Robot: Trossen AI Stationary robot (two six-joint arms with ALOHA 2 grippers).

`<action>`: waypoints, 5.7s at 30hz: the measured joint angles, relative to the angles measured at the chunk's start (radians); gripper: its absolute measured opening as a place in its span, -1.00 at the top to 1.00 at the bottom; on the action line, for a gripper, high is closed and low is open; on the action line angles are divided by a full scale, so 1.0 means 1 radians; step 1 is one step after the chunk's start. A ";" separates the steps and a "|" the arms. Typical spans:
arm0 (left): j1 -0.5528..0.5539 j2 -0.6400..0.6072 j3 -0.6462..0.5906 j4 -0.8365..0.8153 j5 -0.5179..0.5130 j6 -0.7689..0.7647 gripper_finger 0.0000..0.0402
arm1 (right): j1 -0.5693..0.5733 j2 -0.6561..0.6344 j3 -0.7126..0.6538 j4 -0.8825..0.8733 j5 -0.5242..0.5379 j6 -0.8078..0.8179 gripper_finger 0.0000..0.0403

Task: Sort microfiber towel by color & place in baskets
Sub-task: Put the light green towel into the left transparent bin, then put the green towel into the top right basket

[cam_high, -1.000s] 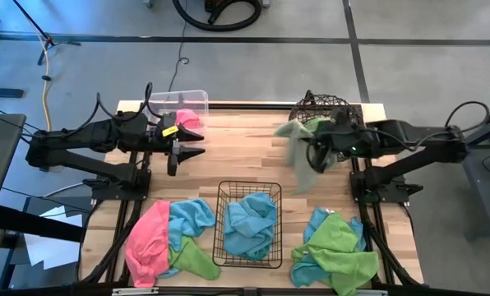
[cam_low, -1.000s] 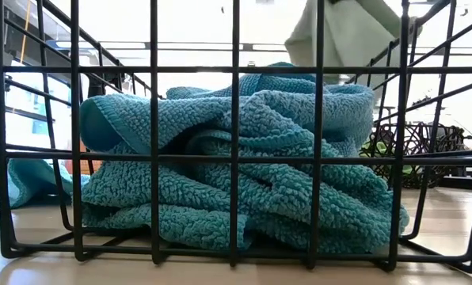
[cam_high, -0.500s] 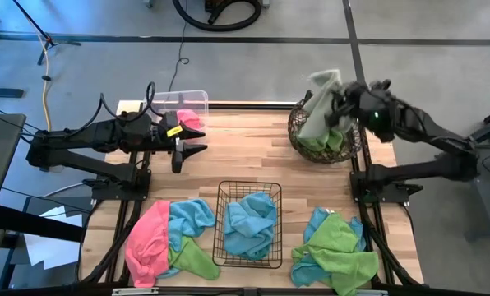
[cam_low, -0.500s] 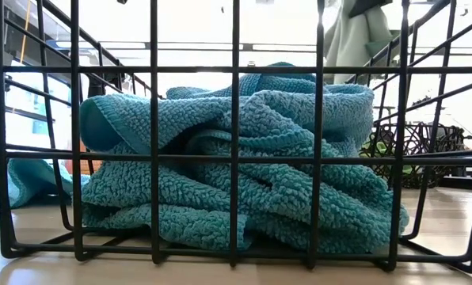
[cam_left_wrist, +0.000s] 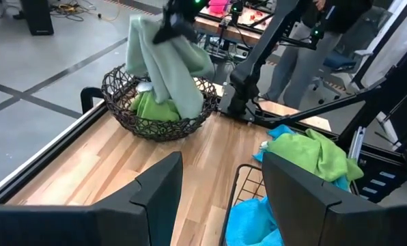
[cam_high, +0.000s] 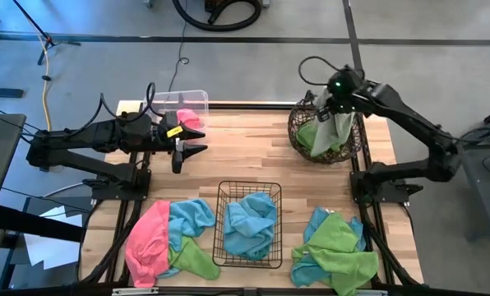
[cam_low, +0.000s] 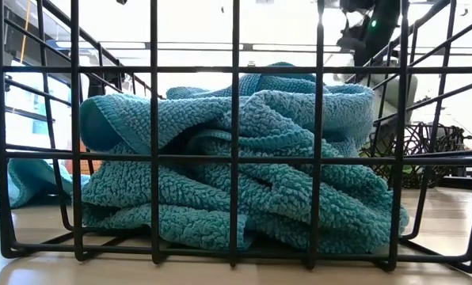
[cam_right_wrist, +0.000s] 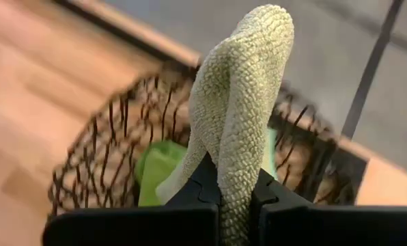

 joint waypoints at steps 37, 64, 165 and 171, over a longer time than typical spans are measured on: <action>0.000 0.004 0.000 -0.023 -0.026 -0.025 0.05 | -0.148 0.098 -0.498 0.426 -0.234 0.356 0.47; 0.000 0.005 0.000 0.001 -0.026 -0.024 0.05 | -0.071 0.074 0.046 0.085 -0.289 0.111 -0.14; 0.000 0.179 0.000 0.486 0.262 0.132 0.05 | 1.465 0.500 -0.081 0.112 -0.479 1.482 -0.14; 0.000 0.179 0.000 0.486 0.262 0.131 0.05 | 1.466 0.556 -0.081 0.117 -0.487 1.472 -0.14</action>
